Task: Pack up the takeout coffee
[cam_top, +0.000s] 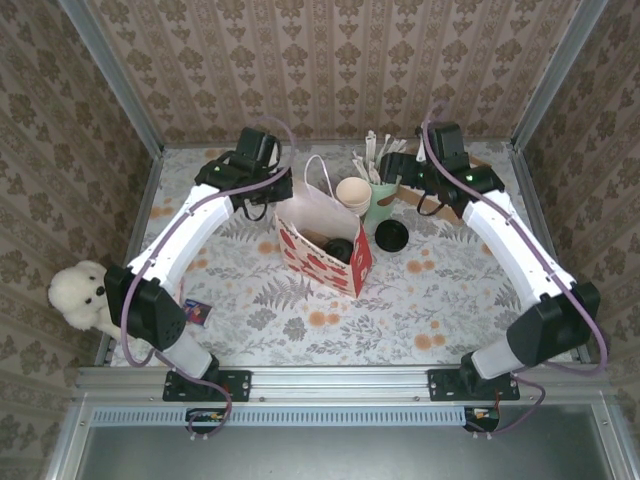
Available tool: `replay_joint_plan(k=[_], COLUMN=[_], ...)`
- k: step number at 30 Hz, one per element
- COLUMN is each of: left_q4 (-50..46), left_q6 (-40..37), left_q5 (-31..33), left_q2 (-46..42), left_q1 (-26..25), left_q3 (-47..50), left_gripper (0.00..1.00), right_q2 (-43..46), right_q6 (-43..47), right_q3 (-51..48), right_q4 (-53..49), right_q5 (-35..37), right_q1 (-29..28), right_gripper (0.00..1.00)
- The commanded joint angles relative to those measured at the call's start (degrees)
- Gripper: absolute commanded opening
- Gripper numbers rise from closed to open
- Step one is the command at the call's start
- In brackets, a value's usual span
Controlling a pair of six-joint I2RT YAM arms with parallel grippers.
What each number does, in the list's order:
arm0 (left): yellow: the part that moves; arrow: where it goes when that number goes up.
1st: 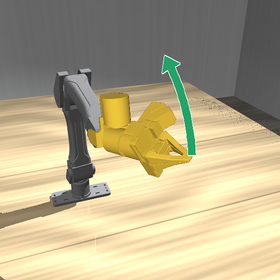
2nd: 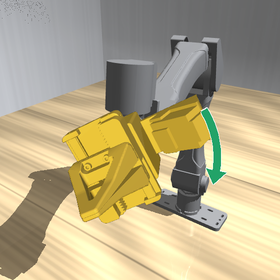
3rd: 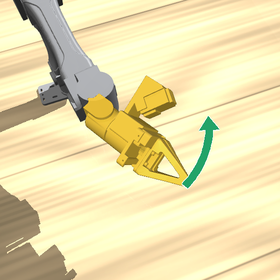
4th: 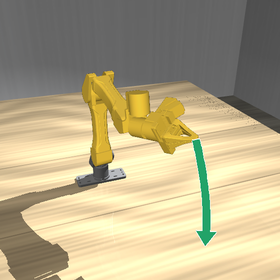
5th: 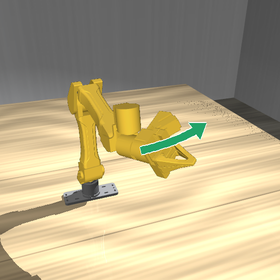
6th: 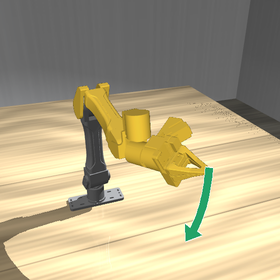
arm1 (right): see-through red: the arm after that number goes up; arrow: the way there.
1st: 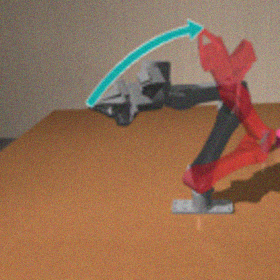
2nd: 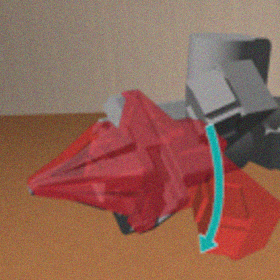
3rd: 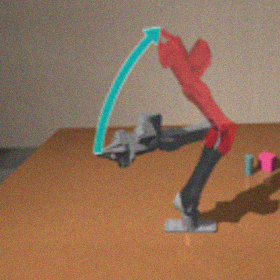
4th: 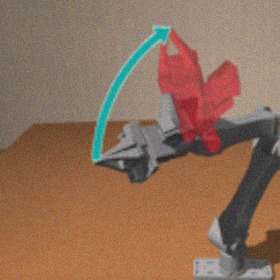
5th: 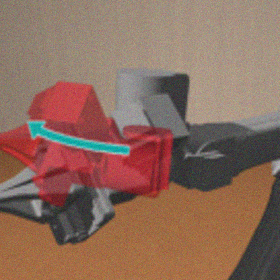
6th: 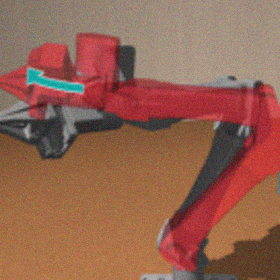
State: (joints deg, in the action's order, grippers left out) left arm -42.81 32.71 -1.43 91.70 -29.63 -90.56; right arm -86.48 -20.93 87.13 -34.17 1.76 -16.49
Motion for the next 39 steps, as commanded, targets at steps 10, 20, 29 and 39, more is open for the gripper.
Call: replay_joint_plan(k=[10, 20, 29, 39], left_q4=[-0.48, -9.39, -6.93, -4.75], left_q6=[28.54, 34.34, 21.16, 12.67], left_q5=[13.25, 13.33, 10.17, 9.94], left_q2=[-0.66, 0.31, -1.78, -5.01], left_q1=[-3.68, -7.50, -7.61, -6.72], left_q3=[0.01, -3.10, -2.92, -1.61], left_gripper=[0.00, 0.08, 0.71, 1.00], right_q2=[-13.06, -17.16, -18.00, -19.87], right_q6=[5.17, 2.92, 2.58, 2.82], right_q3=[16.03, 21.00, 21.34, 22.71], right_q4=[-7.39, -11.05, -12.24, -12.49], right_q5=[-4.12, 1.71, 1.93, 3.19], right_q1=[1.89, 0.12, -0.70, -1.45], right_gripper=[0.65, 0.46, 0.32, 0.29])
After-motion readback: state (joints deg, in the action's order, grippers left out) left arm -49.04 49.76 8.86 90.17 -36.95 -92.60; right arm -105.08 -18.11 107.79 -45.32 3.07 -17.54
